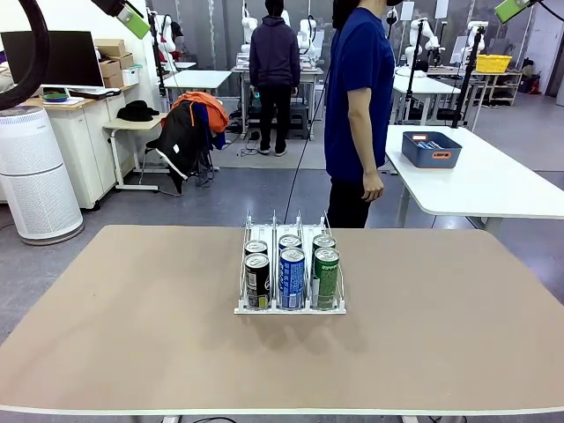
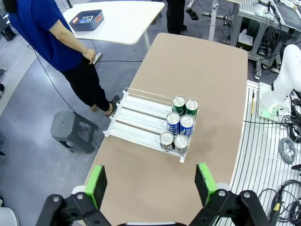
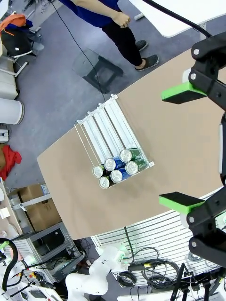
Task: Fill the beverage cans into the dispenser.
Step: Pick up the Sprite handed by the human.
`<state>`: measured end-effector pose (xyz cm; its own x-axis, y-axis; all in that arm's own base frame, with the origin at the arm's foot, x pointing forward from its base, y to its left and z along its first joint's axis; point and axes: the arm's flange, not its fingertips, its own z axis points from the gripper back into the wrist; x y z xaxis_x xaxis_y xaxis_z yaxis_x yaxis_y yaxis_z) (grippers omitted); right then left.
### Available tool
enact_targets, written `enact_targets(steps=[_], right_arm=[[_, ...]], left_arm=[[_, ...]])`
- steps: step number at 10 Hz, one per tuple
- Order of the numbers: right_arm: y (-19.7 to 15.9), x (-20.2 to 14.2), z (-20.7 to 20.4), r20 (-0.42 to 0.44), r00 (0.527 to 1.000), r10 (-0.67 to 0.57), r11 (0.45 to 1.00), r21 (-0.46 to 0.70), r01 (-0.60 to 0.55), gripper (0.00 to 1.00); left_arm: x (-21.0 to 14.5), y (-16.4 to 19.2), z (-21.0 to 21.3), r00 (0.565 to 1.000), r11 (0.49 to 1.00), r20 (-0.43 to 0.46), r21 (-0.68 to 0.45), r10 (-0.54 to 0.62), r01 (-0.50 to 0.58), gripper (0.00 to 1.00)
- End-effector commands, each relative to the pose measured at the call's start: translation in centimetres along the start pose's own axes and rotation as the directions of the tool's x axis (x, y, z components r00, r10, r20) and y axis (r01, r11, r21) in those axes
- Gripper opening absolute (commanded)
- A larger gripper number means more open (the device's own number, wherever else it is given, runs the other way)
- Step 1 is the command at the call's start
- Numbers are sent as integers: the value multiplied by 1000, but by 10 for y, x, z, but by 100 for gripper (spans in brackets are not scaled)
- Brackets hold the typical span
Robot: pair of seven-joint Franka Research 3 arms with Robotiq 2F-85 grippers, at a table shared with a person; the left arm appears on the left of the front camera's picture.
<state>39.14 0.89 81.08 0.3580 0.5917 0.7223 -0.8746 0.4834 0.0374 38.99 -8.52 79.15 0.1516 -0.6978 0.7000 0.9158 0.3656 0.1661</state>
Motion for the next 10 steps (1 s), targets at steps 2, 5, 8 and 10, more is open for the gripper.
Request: enact_targets(steps=[2,5,8,10], right_arm=[[1,0,0,-1,1000,-9,1000,1,9,100],[1,0,0,-1,1000,-9,1000,1,9,100],[1,0,0,-1,1000,-9,1000,1,9,100],[1,0,0,-1,1000,-9,1000,1,9,100]], left_arm=[[-1,-1,-1,1000,1000,-2,-6,1,-1,100],[-1,-1,-1,1000,1000,-2,-6,1,-1,100],[-1,-1,-1,1000,1000,-2,-6,1,-1,100],[-1,-1,-1,1000,1000,-2,-6,1,-1,100]])
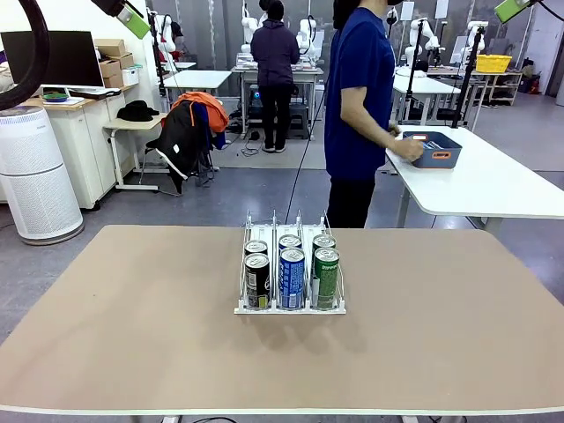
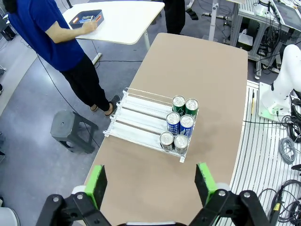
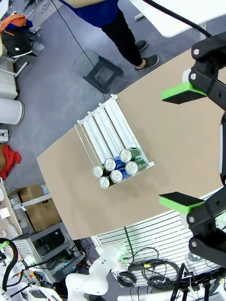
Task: Fill the beverage cans into the dispenser.
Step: Pick up the Sprite handed by the human.
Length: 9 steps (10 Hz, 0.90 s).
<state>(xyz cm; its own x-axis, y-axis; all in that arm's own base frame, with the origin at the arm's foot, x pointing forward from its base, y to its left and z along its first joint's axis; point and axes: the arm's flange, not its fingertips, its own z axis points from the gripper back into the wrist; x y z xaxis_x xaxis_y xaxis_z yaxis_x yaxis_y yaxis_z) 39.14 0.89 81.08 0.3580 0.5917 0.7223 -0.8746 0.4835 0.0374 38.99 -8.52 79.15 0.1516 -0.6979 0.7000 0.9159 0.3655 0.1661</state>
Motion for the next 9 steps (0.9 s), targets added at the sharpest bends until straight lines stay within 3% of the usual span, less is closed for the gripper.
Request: enact_targets(steps=[1,9], right_arm=[[1,0,0,-1,1000,-9,1000,1,9,100],[1,0,0,-1,1000,-9,1000,1,9,100]], left_arm=[[-1,-1,-1,1000,1000,-2,-6,1,-1,100],[-1,-1,-1,1000,1000,-2,-6,1,-1,100]])
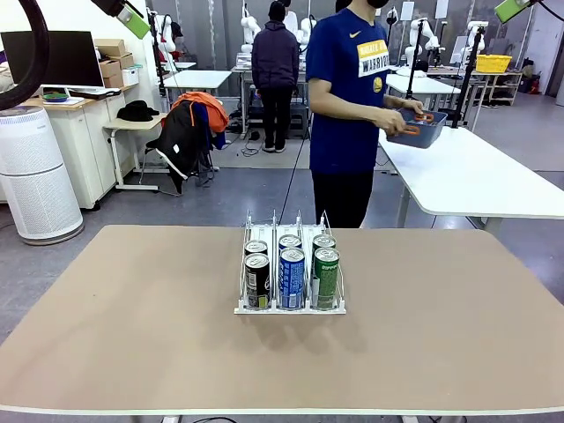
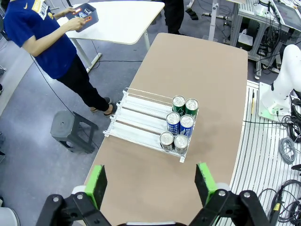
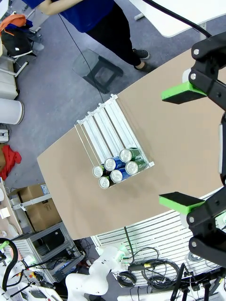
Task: Fill the beverage cans into the dispenser.
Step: Pick up the Sprite handed by the human.
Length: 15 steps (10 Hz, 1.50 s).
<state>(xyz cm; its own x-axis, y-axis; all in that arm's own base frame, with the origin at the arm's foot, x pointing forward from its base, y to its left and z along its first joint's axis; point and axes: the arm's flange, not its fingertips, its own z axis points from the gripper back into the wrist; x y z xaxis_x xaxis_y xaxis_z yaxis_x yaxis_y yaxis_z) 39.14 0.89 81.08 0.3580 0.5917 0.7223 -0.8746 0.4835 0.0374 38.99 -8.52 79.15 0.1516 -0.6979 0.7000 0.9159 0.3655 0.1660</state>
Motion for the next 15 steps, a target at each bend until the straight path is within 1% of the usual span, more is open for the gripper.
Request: enact_targets(steps=[1,15], right_arm=[[1,0,0,-1,1000,-9,1000,1,9,100],[1,0,0,-1,1000,-9,1000,1,9,100]], left_arm=[[-1,-1,-1,1000,1000,-2,-6,1,-1,100],[-1,-1,-1,1000,1000,-2,-6,1,-1,100]])
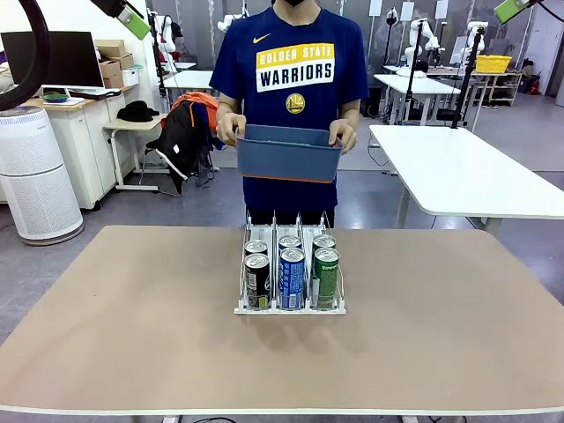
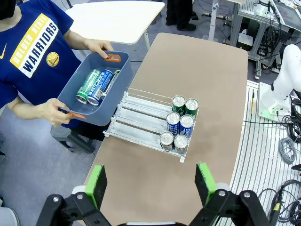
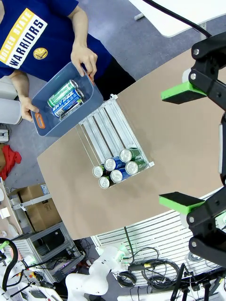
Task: Fill the beverage cans into the dispenser.
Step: Pick up the Sprite handed by the human.
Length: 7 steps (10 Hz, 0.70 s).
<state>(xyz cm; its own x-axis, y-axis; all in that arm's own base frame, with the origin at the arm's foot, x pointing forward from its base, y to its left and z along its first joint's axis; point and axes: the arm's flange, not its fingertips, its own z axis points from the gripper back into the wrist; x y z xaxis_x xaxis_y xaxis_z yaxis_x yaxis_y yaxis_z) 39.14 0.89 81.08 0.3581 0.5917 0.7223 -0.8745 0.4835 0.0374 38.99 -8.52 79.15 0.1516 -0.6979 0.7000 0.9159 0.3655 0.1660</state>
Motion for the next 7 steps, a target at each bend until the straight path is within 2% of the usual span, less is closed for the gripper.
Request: enact_targets(steps=[1,7], right_arm=[[1,0,0,-1,1000,-9,1000,1,9,100],[1,0,0,-1,1000,-9,1000,1,9,100]], left_arm=[[-1,-1,-1,1000,1000,-2,-6,1,-1,100],[-1,-1,-1,1000,1000,-2,-6,1,-1,100]])
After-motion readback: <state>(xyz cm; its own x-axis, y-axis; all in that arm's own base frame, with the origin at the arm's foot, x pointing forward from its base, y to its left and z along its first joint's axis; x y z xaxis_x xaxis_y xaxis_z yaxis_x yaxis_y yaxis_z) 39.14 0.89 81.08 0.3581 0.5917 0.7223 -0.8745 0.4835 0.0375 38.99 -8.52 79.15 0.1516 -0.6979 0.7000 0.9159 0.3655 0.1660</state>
